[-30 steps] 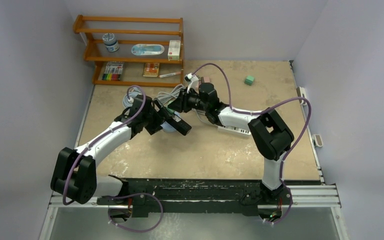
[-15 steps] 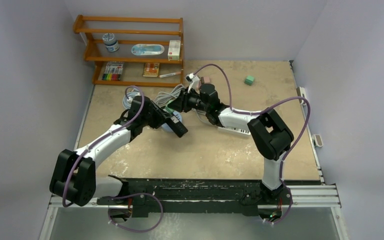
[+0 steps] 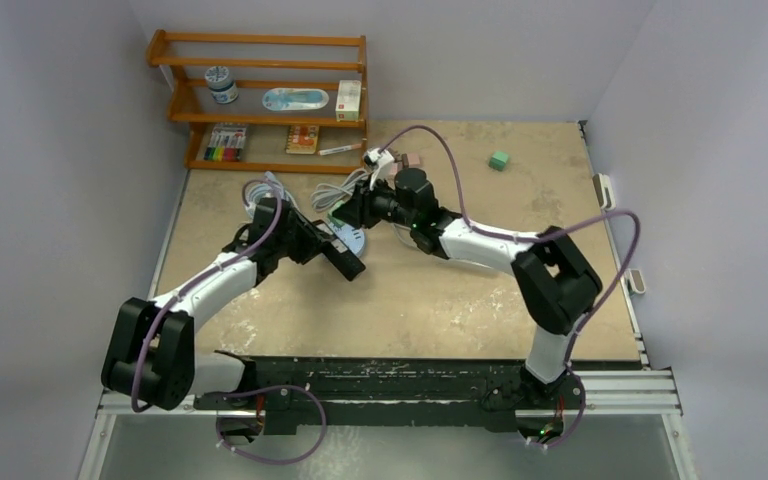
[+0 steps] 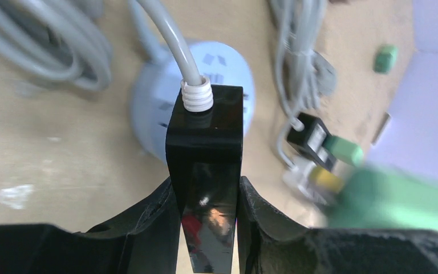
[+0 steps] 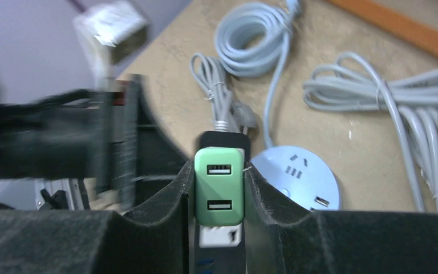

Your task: Pull the plug off the socket

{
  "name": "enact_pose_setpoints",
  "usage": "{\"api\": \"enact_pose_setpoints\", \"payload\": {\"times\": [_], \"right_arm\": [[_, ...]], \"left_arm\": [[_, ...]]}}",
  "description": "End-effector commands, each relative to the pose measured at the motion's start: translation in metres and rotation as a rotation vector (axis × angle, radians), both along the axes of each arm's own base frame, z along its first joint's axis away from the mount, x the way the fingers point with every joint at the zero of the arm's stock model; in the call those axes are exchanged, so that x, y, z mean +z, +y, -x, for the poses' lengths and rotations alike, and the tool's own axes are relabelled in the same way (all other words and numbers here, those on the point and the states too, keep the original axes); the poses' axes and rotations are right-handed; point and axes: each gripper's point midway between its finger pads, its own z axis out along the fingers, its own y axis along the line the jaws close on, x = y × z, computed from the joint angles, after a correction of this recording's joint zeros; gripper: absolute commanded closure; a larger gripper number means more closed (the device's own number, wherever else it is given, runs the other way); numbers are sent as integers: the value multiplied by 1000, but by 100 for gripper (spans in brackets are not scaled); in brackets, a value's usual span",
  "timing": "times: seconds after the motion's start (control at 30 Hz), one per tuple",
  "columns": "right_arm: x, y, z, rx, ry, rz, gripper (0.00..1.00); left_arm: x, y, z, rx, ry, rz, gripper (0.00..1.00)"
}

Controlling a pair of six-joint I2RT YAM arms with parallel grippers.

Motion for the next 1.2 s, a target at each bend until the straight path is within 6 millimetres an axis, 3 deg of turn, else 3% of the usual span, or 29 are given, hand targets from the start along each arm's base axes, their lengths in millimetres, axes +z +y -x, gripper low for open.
{"api": "enact_pose_setpoints", "payload": {"times": [0.0, 0.07, 0.1, 0.2, 0.23, 0.3, 0.4, 0.63, 0.73, 0.83, 0.93, 1.07, 1.17], "right_arm": [[94, -10, 14, 39, -254, -98, 100], [94, -3, 29, 198, -213, -155, 100], [97, 0, 27, 212, -190, -162, 100], [85, -8, -6, -35, -251, 18, 100], [85, -12, -3, -58, -271, 25, 100], [106, -25, 8, 1, -247, -145, 100], [111, -77, -19, 12, -178, -276, 100], [91, -200, -105, -322, -123, -195, 100], [63, -260, -140, -506, -22, -161, 100], [30, -319, -162, -670, 88, -152, 100], [0, -369, -171, -773, 172, -191, 100], [-26, -414, -175, -872, 213, -214, 100], [-34, -443, -176, -945, 211, -225, 100]], "left_arm": [[-25, 40, -6, 112, 39, -97, 100], [-31, 41, -5, 112, 53, -101, 100], [-34, 43, -5, 115, 59, -103, 100], [-39, 49, -5, 135, 68, -105, 100], [-41, 50, -5, 139, 71, -102, 100], [-42, 53, -5, 144, 75, -95, 100], [-47, 54, -5, 131, 84, -97, 100], [-61, 49, 1, 58, 135, -111, 100], [-61, 46, 3, 24, 145, -112, 97], [-53, 46, 3, 1, 133, -120, 91], [-42, 49, 2, -15, 110, -137, 77], [-22, 52, 2, -58, 87, -159, 40], [-2, 55, 3, -88, 57, -182, 29]]}}
